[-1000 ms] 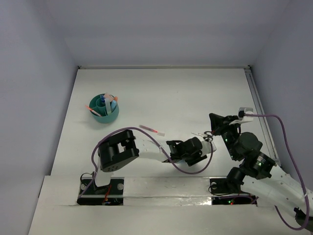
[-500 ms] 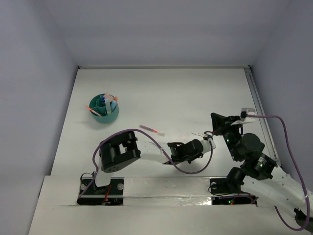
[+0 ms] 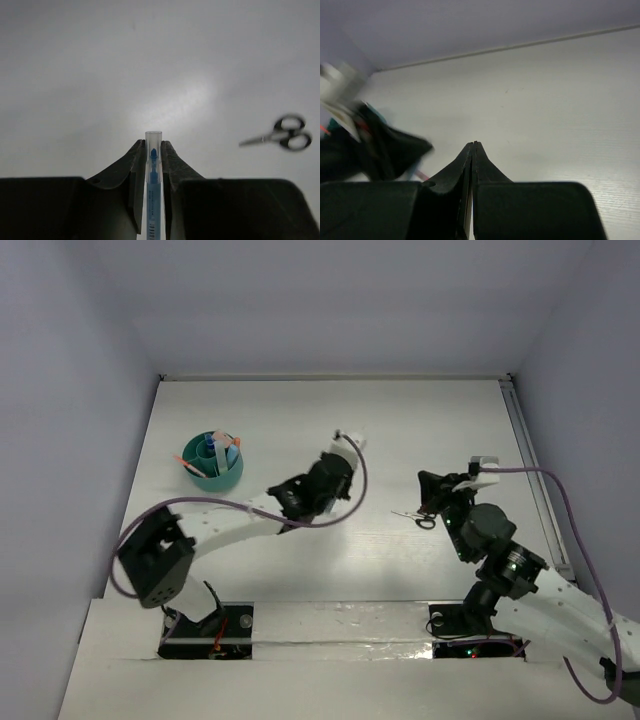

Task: Sort the stationery into containers
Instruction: Place the pen in the storage box.

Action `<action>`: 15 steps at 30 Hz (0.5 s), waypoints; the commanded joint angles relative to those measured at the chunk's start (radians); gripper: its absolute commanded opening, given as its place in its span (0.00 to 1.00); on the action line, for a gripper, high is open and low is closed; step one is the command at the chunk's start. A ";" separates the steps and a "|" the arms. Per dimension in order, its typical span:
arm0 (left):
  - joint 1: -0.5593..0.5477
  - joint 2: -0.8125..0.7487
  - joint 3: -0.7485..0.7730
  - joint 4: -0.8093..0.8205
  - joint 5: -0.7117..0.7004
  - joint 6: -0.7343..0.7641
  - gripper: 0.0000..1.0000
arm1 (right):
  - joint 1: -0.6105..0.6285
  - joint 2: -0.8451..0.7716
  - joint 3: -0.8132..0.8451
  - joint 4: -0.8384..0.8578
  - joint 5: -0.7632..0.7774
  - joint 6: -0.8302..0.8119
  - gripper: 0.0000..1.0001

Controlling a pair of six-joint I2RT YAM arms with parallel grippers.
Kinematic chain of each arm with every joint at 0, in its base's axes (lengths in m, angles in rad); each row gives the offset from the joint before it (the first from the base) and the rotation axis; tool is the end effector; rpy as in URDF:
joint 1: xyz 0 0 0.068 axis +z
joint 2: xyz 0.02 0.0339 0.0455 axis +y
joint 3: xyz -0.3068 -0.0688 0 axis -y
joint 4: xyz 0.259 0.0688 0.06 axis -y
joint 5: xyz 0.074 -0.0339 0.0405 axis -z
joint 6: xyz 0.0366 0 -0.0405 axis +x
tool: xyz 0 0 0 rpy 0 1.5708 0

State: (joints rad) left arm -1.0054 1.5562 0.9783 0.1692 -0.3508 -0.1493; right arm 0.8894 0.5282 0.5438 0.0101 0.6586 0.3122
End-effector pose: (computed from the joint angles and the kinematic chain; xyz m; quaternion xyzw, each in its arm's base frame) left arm 0.2060 -0.3012 0.2860 0.2545 0.7886 -0.1728 0.5325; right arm 0.0904 0.0760 0.3348 0.0340 0.6991 0.1969 0.6866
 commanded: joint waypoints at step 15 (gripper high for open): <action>0.631 -0.571 -0.158 0.178 -0.356 -0.358 0.00 | -0.001 0.290 -0.033 0.195 -0.258 0.039 0.07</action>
State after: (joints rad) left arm -0.4210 1.0451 0.8421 0.3214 -0.5880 -0.4416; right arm 0.8894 0.8291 0.5129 0.1108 0.4427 0.3435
